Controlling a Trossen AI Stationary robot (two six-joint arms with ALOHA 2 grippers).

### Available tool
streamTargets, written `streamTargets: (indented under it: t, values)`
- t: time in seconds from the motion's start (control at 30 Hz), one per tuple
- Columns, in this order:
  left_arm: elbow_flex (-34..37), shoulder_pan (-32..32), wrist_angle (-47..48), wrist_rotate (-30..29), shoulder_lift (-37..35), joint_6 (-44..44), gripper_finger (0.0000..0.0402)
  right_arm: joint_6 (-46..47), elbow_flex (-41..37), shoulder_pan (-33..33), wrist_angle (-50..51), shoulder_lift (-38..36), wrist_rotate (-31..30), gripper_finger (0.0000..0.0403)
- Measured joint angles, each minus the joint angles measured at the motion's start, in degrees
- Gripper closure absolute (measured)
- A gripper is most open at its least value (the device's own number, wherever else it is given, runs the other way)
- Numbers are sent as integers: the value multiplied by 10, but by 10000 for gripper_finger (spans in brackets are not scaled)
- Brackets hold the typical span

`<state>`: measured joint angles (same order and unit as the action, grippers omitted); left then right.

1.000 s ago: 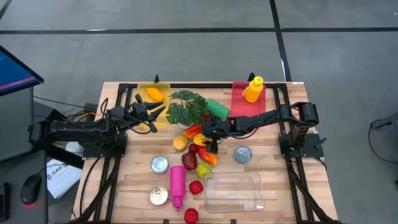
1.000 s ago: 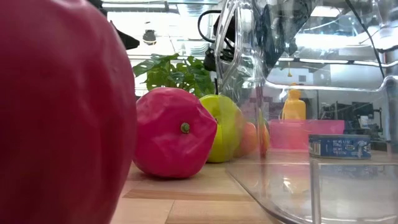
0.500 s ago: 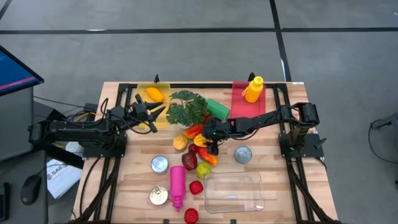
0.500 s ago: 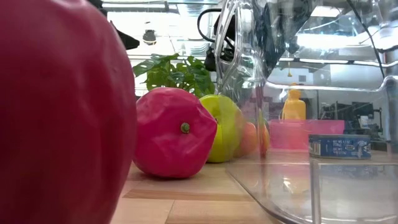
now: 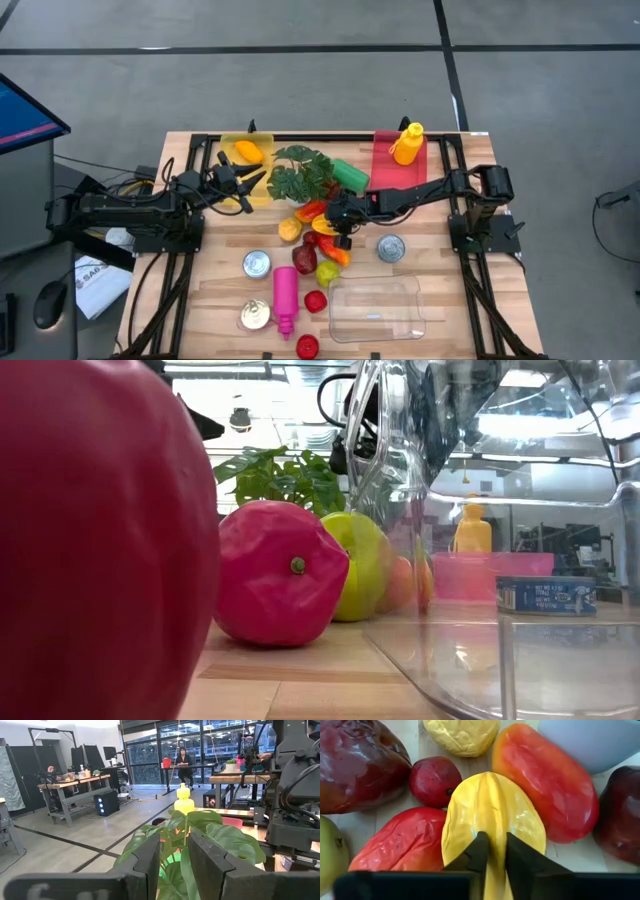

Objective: Pick & Place Food Item
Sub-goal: Put the yellow starfruit into the yellow bin

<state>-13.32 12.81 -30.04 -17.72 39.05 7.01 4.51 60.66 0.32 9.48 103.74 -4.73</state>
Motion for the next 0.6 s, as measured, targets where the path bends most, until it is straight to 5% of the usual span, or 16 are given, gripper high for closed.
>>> streamTargets:
  t: [0.27, 0.6]
  values:
    - [0, 0, 0, 0, 0, 0, 312, 2, 44, 3, 100, 0, 2, 391]
    - [0, 0, -6, 0, 0, 0, 312, -46, 223, 27, 366, 1, 4, 394]
